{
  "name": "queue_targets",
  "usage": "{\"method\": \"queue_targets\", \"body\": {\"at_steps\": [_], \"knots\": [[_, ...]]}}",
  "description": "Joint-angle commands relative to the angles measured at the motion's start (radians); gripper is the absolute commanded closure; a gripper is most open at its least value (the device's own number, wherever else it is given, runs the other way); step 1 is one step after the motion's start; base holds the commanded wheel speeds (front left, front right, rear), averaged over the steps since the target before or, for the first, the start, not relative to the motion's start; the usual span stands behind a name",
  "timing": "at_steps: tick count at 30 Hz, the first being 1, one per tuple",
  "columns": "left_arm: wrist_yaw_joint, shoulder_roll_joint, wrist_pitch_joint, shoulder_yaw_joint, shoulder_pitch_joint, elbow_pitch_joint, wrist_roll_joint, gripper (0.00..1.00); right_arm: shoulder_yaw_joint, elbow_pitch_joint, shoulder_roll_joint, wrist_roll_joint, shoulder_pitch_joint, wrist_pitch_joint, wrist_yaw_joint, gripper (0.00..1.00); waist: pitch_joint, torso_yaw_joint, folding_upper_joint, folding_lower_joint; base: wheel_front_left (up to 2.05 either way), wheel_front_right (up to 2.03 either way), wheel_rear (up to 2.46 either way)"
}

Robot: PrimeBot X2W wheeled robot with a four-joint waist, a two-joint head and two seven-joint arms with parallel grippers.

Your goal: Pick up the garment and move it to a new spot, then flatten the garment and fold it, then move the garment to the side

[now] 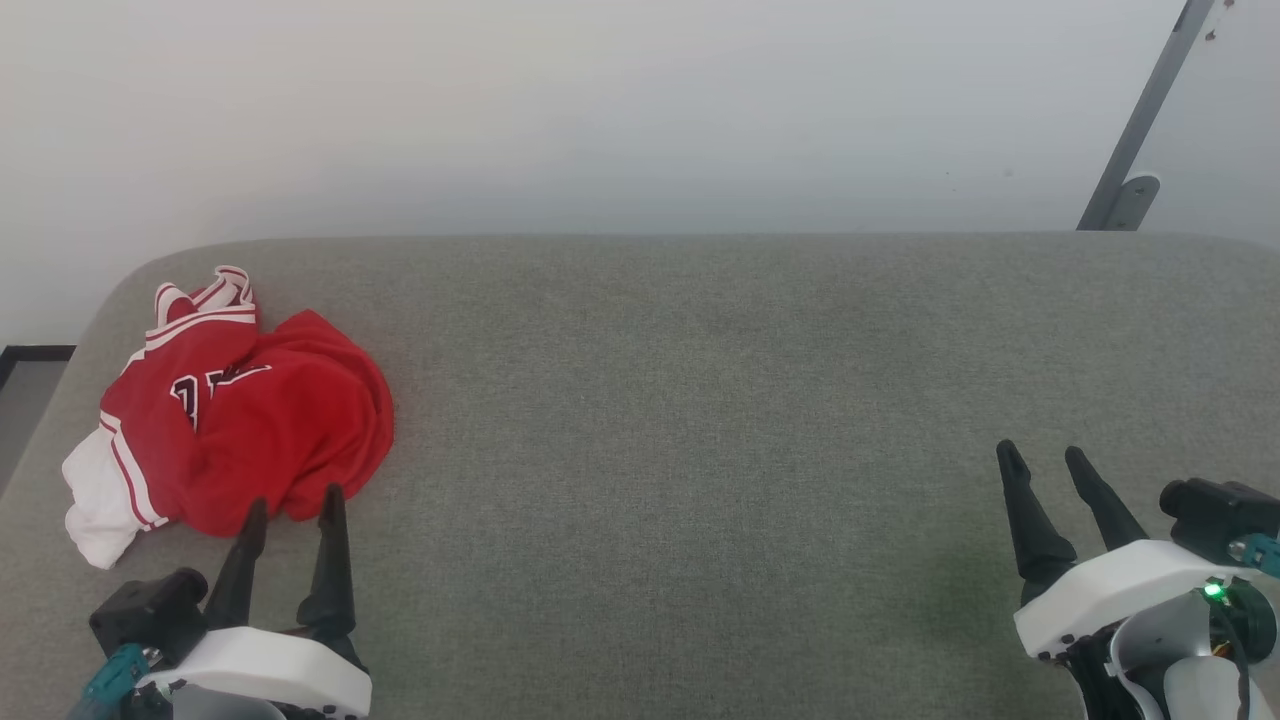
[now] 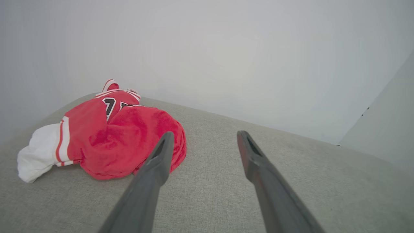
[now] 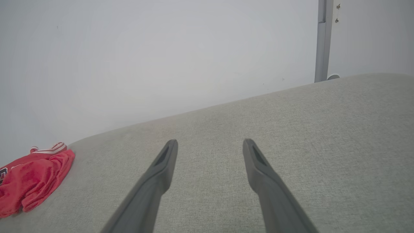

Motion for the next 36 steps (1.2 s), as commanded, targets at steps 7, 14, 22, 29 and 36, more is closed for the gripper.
{"method": "queue_targets", "body": {"at_steps": [7,14,22,29,36], "knots": [[0.014,0.018,-0.018,-0.012,0.006,-0.018,0.057,0.00,0.005,-0.015,-0.007,-0.061,-0.011,-0.012,0.000,0.00,-0.001,0.001,-0.0001,0.0000,0.00,0.00,0.00],[0.026,0.033,-0.034,-0.025,0.016,-0.026,0.101,0.00,0.008,-0.019,-0.006,-0.115,-0.005,-0.016,0.000,0.00,-0.003,0.000,-0.0001,0.0000,0.00,0.00,0.00],[0.036,0.046,-0.047,-0.037,0.021,-0.033,0.141,0.00,0.007,-0.024,-0.007,-0.165,0.000,-0.021,0.000,0.00,-0.003,-0.002,-0.0001,0.0000,0.00,0.00,0.00],[0.040,0.051,-0.053,-0.044,0.021,-0.032,0.159,0.00,0.009,-0.024,-0.008,-0.186,0.001,-0.025,0.000,0.00,-0.005,-0.002,-0.0001,0.0000,0.00,0.00,0.00],[0.038,0.054,-0.053,-0.047,0.015,-0.027,0.150,0.00,0.009,-0.025,-0.005,-0.189,0.002,-0.025,0.000,0.00,-0.007,-0.002,-0.0001,0.0000,0.00,0.00,0.00]]}}
